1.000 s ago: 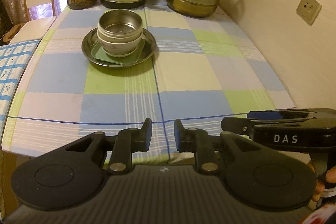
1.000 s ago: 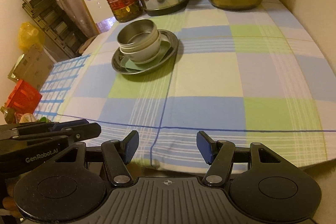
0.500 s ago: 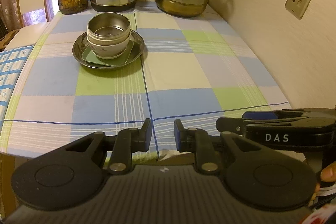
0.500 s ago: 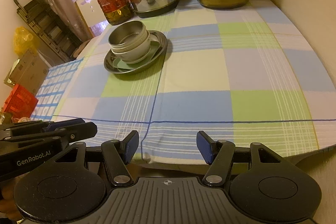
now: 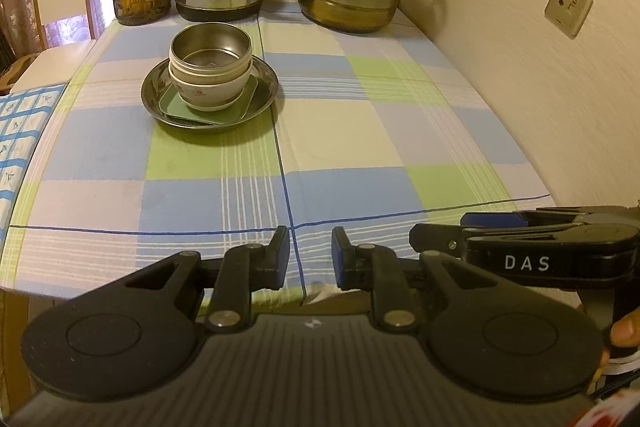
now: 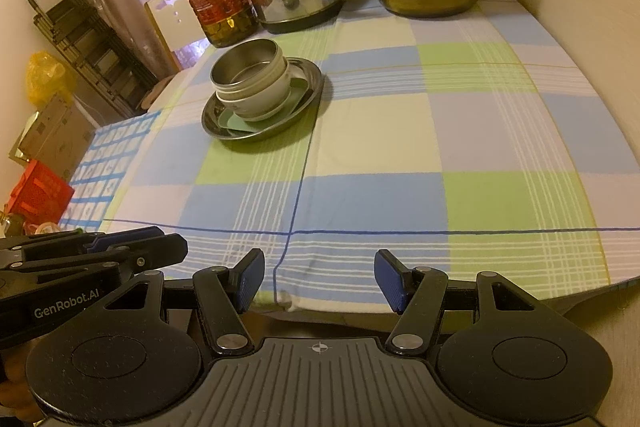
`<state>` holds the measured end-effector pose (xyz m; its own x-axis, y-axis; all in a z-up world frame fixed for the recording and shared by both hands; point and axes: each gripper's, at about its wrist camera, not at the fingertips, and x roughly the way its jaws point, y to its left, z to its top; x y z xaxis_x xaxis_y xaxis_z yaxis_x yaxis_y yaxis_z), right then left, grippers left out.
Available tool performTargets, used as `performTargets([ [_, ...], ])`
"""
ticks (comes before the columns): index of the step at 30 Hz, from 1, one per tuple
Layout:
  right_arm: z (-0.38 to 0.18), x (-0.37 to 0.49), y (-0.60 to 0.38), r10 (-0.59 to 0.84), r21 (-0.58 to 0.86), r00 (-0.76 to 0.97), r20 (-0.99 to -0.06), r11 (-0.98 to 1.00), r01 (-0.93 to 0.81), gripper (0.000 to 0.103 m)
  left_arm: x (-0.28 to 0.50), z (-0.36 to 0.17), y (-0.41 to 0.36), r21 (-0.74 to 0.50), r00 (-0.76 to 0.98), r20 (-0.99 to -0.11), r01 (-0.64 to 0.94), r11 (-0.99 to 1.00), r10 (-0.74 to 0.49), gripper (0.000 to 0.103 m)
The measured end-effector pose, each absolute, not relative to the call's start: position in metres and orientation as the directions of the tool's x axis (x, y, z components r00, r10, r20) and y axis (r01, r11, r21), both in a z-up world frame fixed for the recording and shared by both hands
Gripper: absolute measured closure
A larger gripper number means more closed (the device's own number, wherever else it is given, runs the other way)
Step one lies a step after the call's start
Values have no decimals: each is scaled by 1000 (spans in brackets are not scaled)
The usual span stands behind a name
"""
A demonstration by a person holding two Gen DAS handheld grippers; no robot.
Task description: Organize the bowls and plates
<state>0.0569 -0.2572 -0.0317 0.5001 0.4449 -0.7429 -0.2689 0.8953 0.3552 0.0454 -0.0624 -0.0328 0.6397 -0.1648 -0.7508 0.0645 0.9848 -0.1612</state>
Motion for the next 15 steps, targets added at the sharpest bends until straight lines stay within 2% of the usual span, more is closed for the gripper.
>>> performTargets([
  [15, -32, 56, -252, 450, 355, 496, -743, 893, -278, 42, 44, -32, -59, -166, 639, -751, 61, 984, -166, 84],
])
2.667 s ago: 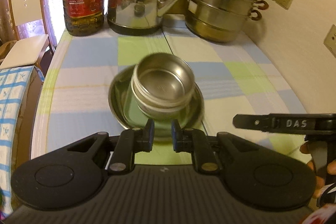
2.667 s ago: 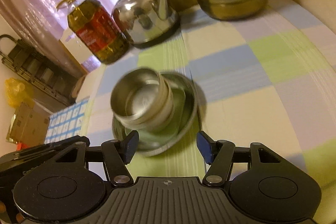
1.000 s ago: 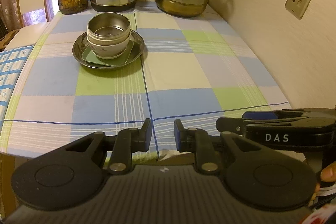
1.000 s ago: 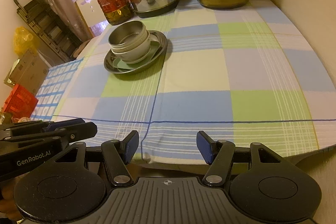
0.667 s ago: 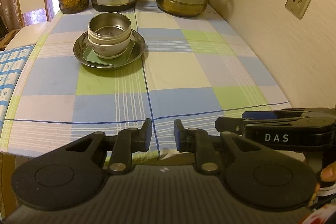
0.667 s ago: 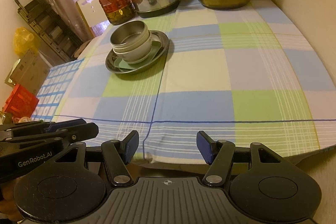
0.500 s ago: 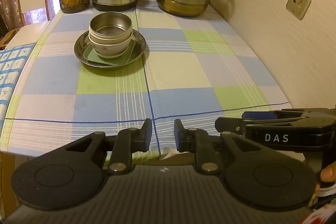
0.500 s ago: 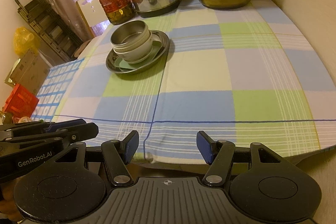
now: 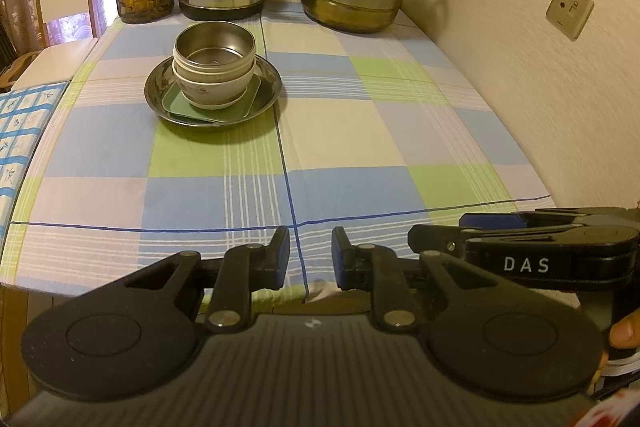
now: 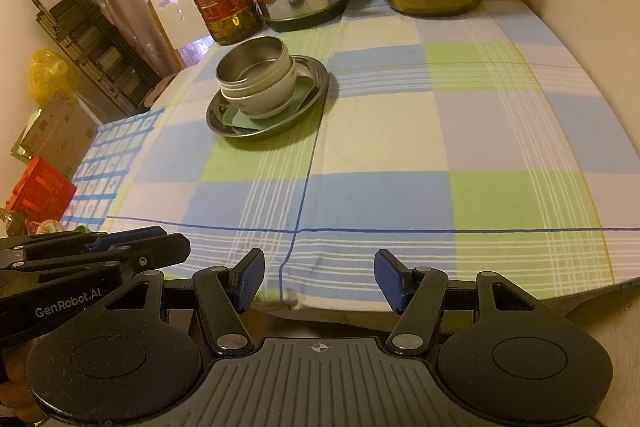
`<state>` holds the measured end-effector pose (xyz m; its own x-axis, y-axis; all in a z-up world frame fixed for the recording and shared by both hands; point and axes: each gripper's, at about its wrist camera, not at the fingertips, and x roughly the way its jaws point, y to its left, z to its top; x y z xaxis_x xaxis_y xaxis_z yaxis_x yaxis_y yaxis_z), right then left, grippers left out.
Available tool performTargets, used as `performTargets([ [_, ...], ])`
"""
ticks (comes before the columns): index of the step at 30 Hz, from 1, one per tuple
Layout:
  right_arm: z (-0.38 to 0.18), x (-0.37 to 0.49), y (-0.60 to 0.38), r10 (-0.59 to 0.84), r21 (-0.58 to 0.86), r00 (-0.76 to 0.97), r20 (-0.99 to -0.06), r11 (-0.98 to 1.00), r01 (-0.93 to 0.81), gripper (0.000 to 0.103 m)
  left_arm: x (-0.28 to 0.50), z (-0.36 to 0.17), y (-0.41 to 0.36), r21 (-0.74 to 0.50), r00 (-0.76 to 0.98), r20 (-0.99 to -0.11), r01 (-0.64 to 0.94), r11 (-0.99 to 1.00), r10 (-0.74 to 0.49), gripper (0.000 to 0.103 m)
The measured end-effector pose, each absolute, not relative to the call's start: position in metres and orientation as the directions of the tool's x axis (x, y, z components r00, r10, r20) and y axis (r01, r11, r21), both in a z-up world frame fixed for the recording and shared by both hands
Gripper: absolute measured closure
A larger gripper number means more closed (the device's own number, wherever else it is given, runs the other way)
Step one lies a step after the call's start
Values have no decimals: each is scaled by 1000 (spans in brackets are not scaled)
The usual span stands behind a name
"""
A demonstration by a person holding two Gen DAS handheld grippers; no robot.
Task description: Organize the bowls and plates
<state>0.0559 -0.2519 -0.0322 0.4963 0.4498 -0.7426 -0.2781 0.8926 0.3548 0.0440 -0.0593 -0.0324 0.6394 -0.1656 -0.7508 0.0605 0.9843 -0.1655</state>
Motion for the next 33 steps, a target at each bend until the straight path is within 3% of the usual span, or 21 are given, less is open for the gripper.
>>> performTargets([
  [33, -31, 55, -254, 457, 361, 493, -740, 889, -281, 42, 44, -33, -60, -164, 641, -750, 59, 985, -164, 84],
])
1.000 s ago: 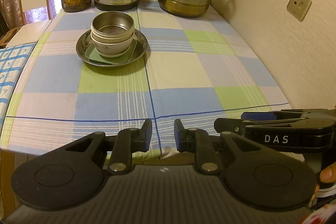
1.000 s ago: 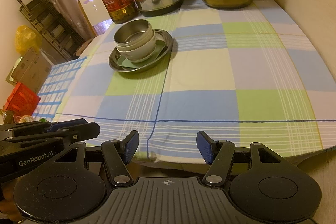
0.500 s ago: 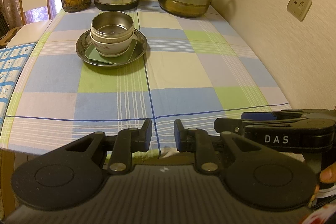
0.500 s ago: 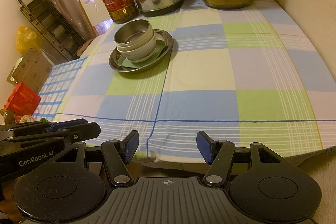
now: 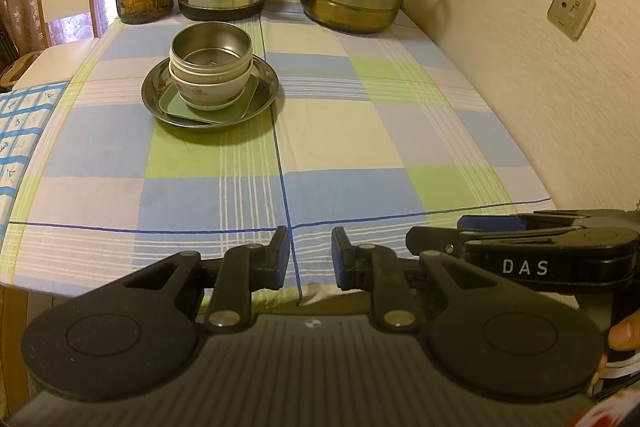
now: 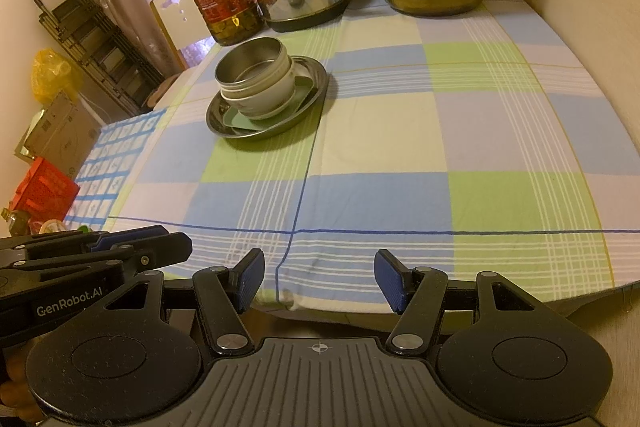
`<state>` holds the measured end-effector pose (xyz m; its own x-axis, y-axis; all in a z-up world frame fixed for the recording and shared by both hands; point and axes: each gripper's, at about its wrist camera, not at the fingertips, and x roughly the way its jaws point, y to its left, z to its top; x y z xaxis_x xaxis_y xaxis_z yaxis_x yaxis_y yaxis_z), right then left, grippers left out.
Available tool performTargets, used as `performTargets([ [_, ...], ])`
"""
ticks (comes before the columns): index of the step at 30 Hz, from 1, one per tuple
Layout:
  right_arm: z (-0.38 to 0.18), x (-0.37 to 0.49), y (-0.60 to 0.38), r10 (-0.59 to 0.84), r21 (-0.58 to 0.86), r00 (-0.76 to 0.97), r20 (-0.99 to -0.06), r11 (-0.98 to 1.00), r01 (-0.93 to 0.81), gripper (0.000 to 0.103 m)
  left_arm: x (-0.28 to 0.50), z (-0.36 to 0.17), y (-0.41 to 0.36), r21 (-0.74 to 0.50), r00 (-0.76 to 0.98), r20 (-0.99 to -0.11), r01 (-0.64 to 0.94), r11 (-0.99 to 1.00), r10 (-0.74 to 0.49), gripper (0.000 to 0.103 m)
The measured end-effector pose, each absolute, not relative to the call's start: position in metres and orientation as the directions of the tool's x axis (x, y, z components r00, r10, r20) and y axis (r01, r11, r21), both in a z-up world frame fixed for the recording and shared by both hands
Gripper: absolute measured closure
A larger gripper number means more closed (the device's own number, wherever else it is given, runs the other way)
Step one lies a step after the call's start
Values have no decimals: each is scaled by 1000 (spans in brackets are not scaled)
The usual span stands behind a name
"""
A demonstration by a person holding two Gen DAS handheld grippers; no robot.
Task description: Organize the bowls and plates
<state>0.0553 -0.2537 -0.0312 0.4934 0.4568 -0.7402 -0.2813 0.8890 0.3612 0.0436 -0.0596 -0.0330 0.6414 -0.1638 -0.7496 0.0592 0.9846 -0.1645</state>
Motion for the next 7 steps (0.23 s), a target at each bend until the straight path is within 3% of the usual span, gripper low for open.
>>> performTargets([
  [7, -32, 56, -257, 464, 365, 489, -739, 885, -288, 42, 47, -33, -64, -156, 640, -753, 46, 987, -149, 83],
])
